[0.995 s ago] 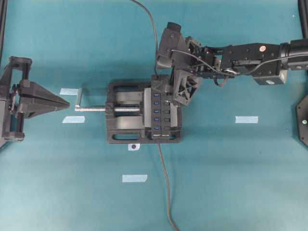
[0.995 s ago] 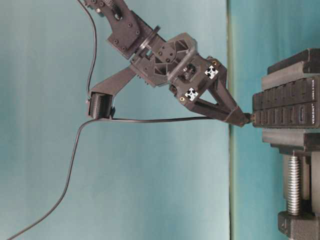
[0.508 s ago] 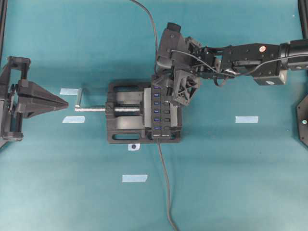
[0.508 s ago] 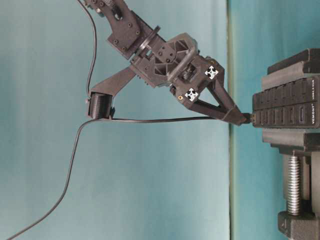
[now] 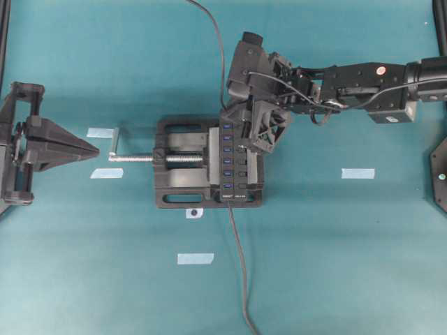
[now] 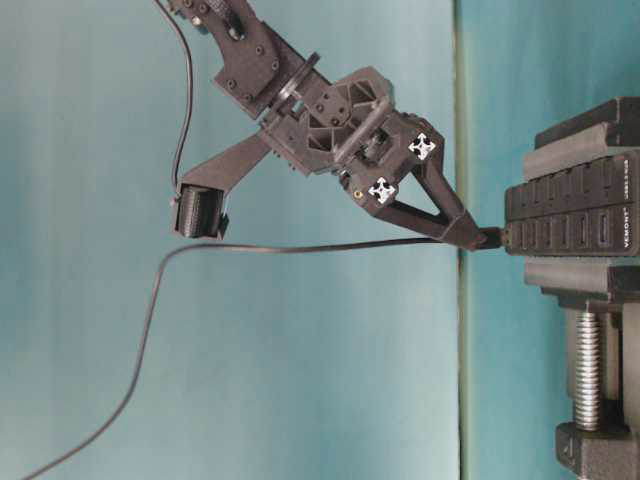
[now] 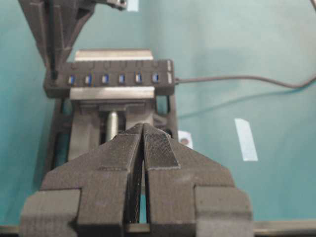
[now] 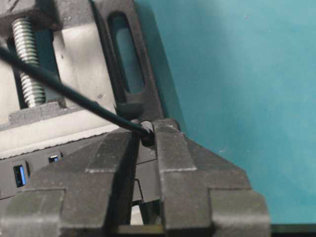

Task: Insert the USB into the front port of the fixed hub.
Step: 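Close the right gripper on the black USB plug, then pull the USB plug out of the hub's end port with the right gripper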

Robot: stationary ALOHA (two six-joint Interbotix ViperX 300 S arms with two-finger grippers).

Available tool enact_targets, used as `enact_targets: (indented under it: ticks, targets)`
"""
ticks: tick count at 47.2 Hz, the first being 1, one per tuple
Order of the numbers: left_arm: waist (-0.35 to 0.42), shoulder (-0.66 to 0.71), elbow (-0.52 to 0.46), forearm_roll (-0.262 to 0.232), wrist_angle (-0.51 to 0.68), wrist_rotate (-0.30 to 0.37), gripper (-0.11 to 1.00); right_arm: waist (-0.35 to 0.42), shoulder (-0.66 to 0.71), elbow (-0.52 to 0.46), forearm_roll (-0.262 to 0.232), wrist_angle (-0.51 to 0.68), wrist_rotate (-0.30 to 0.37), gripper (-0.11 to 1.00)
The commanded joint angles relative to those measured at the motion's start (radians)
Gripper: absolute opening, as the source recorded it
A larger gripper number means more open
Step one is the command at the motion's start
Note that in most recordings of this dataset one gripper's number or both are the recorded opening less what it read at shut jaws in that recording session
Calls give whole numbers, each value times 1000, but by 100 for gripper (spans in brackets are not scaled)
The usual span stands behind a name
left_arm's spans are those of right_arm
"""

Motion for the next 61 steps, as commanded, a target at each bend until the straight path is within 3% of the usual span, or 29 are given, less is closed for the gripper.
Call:
enact_targets:
  ticks: [1, 34, 61]
  targets:
    - [-2, 3, -17, 3, -9, -2, 0, 12, -21, -23, 2, -6, 5, 7]
    - [-2, -14, -17, 2, -9, -2, 0, 31, -29, -21, 2, -6, 5, 7]
    - [-2, -23, -20, 3, -11, -2, 0, 38, -117, -25, 5, 15, 8, 6]
